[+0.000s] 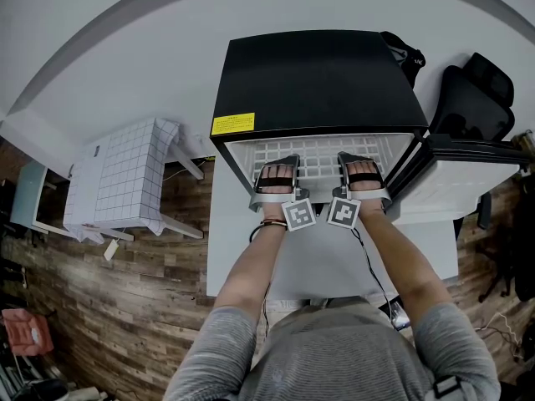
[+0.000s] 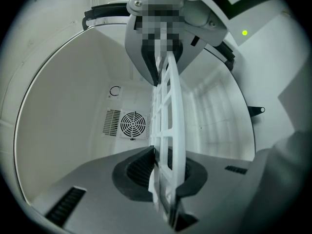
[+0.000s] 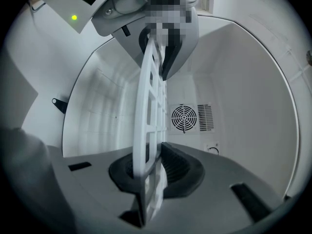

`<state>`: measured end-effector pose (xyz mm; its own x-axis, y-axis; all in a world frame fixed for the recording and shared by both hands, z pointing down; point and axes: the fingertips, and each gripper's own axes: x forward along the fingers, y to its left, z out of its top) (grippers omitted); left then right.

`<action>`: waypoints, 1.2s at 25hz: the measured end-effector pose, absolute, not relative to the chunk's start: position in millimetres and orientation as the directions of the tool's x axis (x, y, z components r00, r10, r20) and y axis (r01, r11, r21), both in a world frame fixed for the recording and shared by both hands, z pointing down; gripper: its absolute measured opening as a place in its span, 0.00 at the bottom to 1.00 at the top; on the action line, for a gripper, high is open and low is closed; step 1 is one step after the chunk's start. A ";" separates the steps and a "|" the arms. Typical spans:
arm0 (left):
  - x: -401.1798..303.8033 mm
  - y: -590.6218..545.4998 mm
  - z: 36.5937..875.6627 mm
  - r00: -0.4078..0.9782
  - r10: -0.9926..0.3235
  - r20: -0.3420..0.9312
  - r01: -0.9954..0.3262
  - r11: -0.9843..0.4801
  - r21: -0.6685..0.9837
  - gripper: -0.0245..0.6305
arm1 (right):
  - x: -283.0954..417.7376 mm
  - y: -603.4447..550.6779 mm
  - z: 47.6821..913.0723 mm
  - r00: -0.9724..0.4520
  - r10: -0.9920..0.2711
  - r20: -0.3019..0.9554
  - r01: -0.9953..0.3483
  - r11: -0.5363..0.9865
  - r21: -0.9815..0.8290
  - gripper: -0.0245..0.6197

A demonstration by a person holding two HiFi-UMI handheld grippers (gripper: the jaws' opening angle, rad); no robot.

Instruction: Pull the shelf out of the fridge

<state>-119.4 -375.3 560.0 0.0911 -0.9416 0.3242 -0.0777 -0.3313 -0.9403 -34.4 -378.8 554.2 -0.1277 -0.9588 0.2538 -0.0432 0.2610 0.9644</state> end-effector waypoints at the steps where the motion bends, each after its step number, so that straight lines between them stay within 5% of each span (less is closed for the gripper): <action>1: -119.9 -375.0 559.6 0.089 -0.943 0.320 -0.074 -0.327 -0.942 0.11 | -34.3 -378.1 554.5 -0.126 -0.959 0.255 -0.042 0.262 0.964 0.11; 11: -126.7 -366.7 552.6 0.050 -0.958 0.282 -0.007 -0.282 -0.959 0.11 | -34.7 -367.6 555.5 -0.127 -0.959 0.254 -0.043 0.261 0.964 0.11; 30: -116.6 -347.6 565.3 0.098 -0.933 0.347 -0.083 -0.355 -0.931 0.11 | -33.3 -351.6 557.8 -0.128 -0.956 0.263 -0.043 0.270 0.962 0.11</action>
